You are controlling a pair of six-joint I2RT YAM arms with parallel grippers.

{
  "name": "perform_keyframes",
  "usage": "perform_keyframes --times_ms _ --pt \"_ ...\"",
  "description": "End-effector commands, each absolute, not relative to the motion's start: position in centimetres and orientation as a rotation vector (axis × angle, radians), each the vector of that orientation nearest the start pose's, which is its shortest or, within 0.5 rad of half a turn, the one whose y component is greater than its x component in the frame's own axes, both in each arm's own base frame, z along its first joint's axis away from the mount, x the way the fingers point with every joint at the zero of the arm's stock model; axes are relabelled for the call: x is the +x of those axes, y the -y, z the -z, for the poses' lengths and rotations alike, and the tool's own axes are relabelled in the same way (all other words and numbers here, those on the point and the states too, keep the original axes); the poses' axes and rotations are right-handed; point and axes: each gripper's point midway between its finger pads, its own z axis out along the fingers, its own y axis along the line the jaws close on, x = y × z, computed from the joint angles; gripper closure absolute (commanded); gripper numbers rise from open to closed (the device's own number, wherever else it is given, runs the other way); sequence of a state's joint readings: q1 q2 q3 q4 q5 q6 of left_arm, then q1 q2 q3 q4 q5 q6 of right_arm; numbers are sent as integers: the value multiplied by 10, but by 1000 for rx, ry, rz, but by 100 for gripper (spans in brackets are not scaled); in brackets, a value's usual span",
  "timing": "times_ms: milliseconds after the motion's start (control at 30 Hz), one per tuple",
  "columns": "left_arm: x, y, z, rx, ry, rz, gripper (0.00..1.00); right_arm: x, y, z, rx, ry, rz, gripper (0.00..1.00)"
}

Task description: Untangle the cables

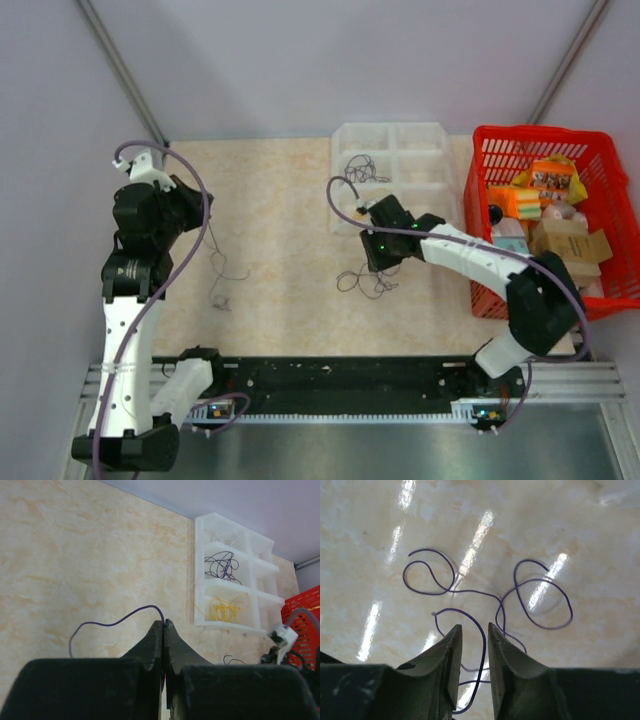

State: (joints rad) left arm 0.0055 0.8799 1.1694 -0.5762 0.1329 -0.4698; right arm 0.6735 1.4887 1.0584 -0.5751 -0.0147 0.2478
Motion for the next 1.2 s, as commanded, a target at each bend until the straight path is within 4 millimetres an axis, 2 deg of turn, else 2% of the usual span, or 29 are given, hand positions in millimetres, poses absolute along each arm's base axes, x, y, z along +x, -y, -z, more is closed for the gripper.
perform_keyframes --times_ms 0,67,100,167,200,233,333,500,633,733,867,933,1033,1067,1100,1167 --pt "295 44 -348 -331 -1799 469 100 273 -250 -74 -603 -2610 -356 62" --pt "293 49 -345 -321 -1808 504 100 275 -231 -68 -573 -2614 -239 43" --pt "293 52 -344 -318 -1809 524 100 275 -223 -73 -564 -2590 -204 33" --pt "292 56 -342 -312 -1811 551 100 271 -214 -77 -570 -2565 -186 17" --pt "293 58 -341 -312 -1810 562 100 270 -212 -80 -571 -2559 -198 5" --pt "293 60 -340 -311 -1813 576 100 268 -211 -78 -591 -2559 -214 1" --pt "294 65 -342 -302 -1807 614 100 267 -212 -68 -647 -2572 -232 1" --pt "294 69 -344 -290 -1805 638 100 269 -229 -44 -686 -2591 -304 1" --pt "292 70 -346 -278 -1810 641 100 269 -222 -31 -666 -2596 -170 2" --pt "290 71 -344 -275 -1816 646 100 263 -213 -21 -636 -2619 -133 9" --pt "288 72 -344 -275 -1814 656 100 247 -211 -10 -602 -2669 -142 36" --pt "287 73 -345 -276 -1811 662 100 238 -209 -6 -593 -2677 -109 42" --pt "286 73 -345 -274 -1808 660 100 230 -207 -1 -574 -2668 -13 65" --pt "286 72 -344 -278 -1810 659 100 230 -207 -2 -565 -2649 45 73" --pt "286 72 -345 -277 -1809 657 100 233 -204 -4 -550 -2613 122 86" --pt "286 71 -345 -275 -1807 651 100 238 -208 -12 -541 -2573 167 99"
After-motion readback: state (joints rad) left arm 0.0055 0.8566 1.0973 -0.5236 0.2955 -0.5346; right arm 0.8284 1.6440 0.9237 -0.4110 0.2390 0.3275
